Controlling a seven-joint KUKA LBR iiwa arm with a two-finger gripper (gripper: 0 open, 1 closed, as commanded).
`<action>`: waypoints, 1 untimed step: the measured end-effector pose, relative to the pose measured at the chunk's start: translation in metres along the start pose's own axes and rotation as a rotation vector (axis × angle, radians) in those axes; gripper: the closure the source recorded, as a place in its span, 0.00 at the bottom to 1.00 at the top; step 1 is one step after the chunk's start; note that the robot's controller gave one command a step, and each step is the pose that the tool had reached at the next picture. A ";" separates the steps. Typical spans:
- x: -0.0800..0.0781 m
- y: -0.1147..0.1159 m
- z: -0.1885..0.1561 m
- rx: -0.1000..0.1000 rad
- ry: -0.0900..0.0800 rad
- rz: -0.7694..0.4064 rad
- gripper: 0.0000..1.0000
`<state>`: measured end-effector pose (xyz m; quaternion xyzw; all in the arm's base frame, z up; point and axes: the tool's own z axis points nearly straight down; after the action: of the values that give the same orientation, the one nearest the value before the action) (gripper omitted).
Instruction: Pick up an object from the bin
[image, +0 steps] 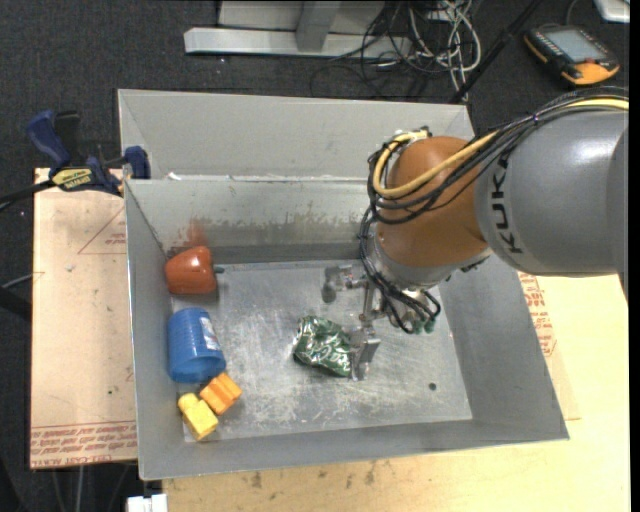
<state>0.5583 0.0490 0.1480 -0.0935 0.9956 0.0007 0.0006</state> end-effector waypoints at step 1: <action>0.013 0.012 0.079 0.000 0.000 0.018 0.00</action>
Offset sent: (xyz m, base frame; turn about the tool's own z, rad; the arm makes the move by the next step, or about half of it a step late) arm -0.0165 0.0046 -0.0780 0.0740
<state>0.5434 0.0590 0.0694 -0.0846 0.9964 0.0008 0.0006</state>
